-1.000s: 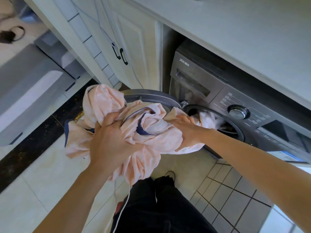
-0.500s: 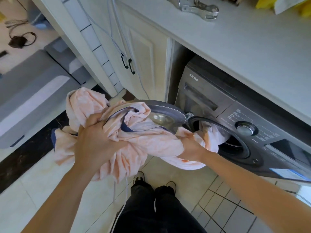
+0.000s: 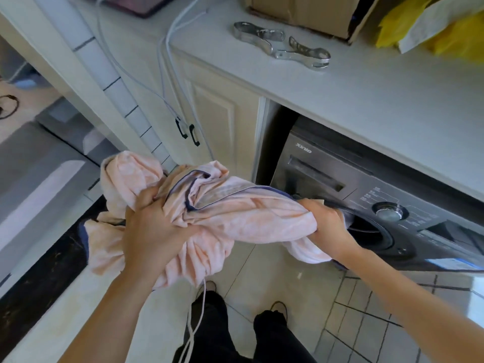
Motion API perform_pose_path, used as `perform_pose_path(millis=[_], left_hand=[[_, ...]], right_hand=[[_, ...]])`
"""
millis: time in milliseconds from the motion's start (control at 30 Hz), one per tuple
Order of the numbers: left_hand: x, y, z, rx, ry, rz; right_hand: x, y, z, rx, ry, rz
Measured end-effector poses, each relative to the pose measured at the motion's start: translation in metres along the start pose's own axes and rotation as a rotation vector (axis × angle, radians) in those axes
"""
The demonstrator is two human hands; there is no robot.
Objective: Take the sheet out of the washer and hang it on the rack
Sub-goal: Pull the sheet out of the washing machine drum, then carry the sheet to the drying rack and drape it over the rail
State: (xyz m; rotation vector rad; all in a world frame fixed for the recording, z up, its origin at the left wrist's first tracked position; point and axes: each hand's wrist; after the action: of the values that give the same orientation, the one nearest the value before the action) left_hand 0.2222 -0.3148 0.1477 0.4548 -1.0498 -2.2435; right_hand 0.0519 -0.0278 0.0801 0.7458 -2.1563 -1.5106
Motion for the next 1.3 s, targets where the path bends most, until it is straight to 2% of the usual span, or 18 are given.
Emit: perform_pose_path(millis=[133, 267, 433, 667, 1000, 1200, 1300], left_hand=[[0.042, 0.020, -0.013, 0.076, -0.088, -0.063], [0.074, 0.036, -0.028, 0.154, -0.203, -0.152], [0.094, 0.049, -0.039, 0.181, -0.317, -0.223], [0.092, 0.058, -0.036, 0.136, -0.340, -0.219], [0.081, 0.061, -0.031, 0.048, -0.327, -0.193], [0.088, 0.069, -0.030, -0.095, -0.340, -0.271], [0.097, 0.075, -0.031, -0.143, -0.366, -0.307]], right_hand=[[0.001, 0.020, -0.038, 0.108, -0.044, 0.058], [0.004, 0.033, -0.070, 0.008, -0.149, 0.097], [0.006, 0.051, -0.096, -0.102, -0.149, 0.122], [0.001, 0.085, -0.116, -0.234, -0.118, 0.159], [-0.011, 0.113, -0.124, -0.282, -0.034, 0.165], [-0.034, 0.124, -0.151, -0.307, -0.090, 0.164], [-0.047, 0.131, -0.174, -0.365, -0.048, 0.120]])
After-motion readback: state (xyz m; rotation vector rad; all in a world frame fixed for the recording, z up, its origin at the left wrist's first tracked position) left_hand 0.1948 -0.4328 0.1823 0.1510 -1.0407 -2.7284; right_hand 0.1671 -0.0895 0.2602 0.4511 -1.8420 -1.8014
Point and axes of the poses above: each hand's wrist, its own x-axis towards the middle knuckle, its own y-axis out of the back of the hand, z = x × y, and after that the axes turned 10 degrees about -x, right-handed
